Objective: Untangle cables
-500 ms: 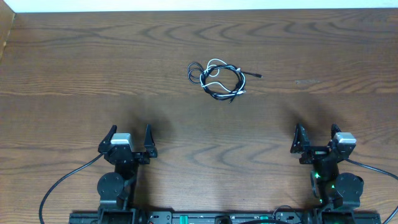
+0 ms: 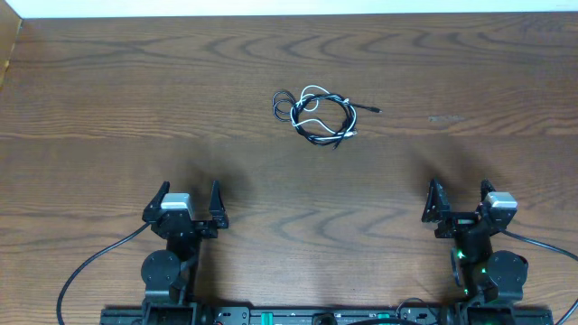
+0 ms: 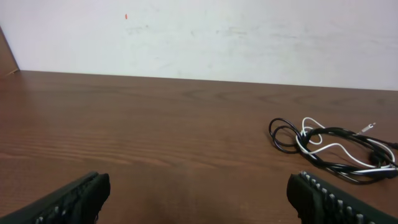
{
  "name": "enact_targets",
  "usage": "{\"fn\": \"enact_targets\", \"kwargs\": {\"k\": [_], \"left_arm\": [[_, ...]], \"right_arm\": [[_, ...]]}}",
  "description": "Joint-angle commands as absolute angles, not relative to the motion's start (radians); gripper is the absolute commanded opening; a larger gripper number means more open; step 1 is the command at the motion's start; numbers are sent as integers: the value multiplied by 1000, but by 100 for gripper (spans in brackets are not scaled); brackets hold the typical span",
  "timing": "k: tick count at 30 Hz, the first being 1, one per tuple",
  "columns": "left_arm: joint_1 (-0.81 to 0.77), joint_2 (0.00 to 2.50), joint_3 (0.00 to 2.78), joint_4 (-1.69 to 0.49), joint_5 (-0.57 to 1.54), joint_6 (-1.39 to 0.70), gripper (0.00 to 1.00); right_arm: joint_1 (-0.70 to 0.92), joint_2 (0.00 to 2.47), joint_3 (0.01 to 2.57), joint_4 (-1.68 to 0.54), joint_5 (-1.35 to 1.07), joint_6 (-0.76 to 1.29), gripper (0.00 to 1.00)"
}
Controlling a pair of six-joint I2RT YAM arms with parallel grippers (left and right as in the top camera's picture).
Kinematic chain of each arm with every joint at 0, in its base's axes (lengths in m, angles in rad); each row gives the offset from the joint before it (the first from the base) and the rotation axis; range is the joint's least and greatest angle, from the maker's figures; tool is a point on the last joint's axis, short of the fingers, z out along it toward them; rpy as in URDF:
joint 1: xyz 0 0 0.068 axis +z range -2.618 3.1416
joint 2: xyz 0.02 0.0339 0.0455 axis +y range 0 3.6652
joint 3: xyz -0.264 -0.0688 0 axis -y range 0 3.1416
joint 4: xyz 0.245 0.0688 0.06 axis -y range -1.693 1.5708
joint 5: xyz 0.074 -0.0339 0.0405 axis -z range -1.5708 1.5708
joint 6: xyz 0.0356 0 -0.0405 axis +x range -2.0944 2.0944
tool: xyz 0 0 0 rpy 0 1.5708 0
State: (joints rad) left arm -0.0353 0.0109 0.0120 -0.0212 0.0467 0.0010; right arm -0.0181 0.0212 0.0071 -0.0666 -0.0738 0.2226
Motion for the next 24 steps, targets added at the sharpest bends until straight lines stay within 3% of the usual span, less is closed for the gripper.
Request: {"fn": "enact_targets", "kwargs": {"k": [1,24], "left_arm": [[-31,4,4,-70,25,11,96],[-31,4,4,-70,25,11,96]], "right_arm": [[-12,15,6,-71,-70,208,99],[-12,15,6,-71,-70,208,99]]}}
